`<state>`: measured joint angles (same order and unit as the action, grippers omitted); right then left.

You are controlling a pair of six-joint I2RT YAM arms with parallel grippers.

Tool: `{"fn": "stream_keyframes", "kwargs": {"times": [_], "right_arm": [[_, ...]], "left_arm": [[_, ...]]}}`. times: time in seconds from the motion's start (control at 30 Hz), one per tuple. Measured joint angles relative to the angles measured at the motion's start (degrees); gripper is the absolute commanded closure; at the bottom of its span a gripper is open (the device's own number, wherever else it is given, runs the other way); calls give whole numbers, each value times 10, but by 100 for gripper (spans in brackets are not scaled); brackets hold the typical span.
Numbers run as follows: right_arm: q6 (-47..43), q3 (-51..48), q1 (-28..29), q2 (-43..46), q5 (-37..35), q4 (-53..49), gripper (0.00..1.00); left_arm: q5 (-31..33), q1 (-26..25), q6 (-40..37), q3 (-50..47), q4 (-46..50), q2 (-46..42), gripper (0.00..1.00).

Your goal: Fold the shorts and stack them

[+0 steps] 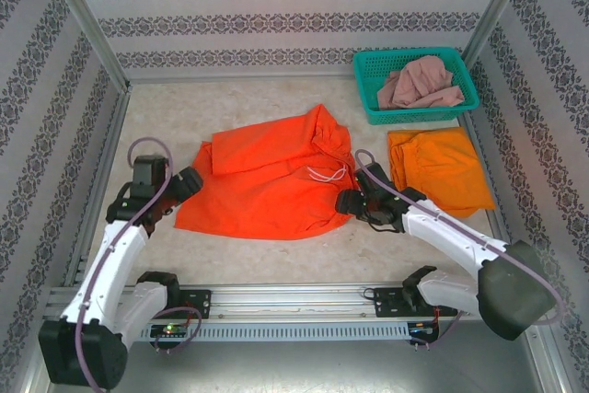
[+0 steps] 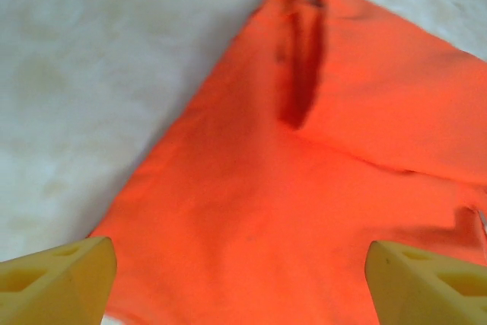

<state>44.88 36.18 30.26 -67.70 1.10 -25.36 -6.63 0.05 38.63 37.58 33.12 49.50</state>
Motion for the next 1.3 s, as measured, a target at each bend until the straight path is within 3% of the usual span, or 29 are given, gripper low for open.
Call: {"fn": "stream_keyframes", "kwargs": {"times": [0.27,0.73,1.3], "right_arm": [[4,0,0,-32,6,20,43],[8,0,0,-42,8,25,54],[6,2,0,-91,9,40,75]], "left_arm": [[-28,46,72,-48,44,22,26],[-38,52,124,-111,19,95,33],[-19,57,126,-78,38,187,63]]}}
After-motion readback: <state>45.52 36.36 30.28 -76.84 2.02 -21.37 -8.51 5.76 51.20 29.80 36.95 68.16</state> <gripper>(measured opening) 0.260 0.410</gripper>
